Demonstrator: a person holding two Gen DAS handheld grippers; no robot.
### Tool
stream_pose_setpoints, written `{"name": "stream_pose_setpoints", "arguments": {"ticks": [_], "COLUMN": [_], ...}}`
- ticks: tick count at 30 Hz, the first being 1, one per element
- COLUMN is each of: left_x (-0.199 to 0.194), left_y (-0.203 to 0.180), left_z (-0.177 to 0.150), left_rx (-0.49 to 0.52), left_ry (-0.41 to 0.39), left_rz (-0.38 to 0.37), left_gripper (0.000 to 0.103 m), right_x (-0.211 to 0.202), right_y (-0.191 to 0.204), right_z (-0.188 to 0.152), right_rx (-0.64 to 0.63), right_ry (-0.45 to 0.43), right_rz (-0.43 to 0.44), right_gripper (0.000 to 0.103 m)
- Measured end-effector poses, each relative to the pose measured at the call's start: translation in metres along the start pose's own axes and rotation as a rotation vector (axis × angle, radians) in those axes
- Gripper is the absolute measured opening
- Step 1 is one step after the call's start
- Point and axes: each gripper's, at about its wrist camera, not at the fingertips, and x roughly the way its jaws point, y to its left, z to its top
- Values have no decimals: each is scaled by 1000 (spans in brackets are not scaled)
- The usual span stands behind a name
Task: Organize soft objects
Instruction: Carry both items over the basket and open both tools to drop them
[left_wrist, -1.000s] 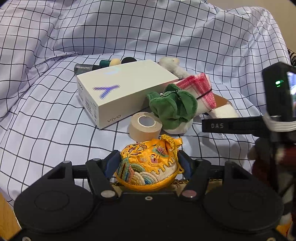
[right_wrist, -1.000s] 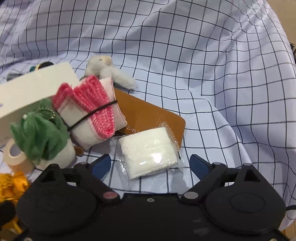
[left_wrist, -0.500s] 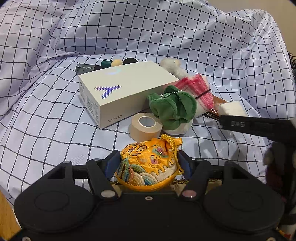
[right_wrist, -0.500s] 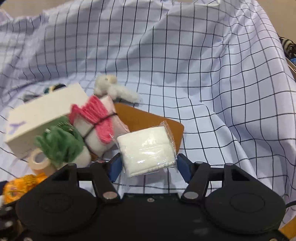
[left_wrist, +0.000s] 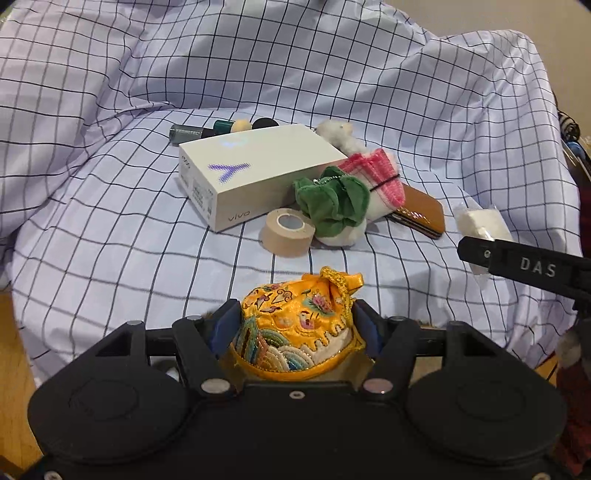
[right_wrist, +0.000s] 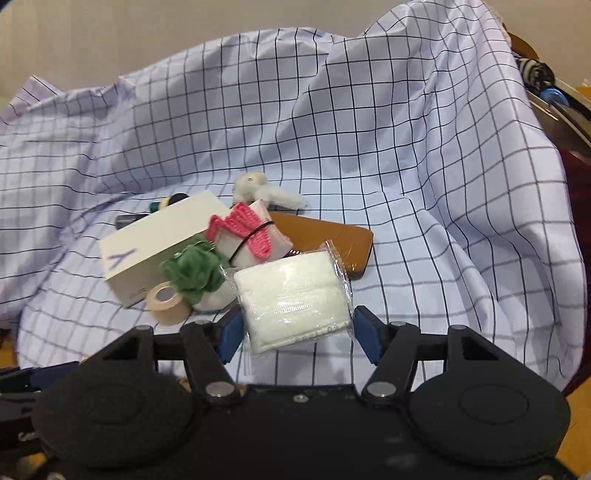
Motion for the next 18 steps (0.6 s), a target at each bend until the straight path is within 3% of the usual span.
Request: {"name": "stream_pose_setpoints", "arguments": {"ticks": [8, 18], "left_x": [-24, -26], "left_y": [-6, -14], "left_z": [-23, -50], "left_rx": [-7, -28], "left_ry": [74, 175], "left_rz": [6, 36], "left_gripper": [61, 61], "right_x": [-42, -83], "right_y": [-5, -4], "right_z": [-36, -71], "right_rx": [30, 47], "right_ry": [-4, -26], "right_rz": [46, 84], "right_gripper": [62, 63]}}
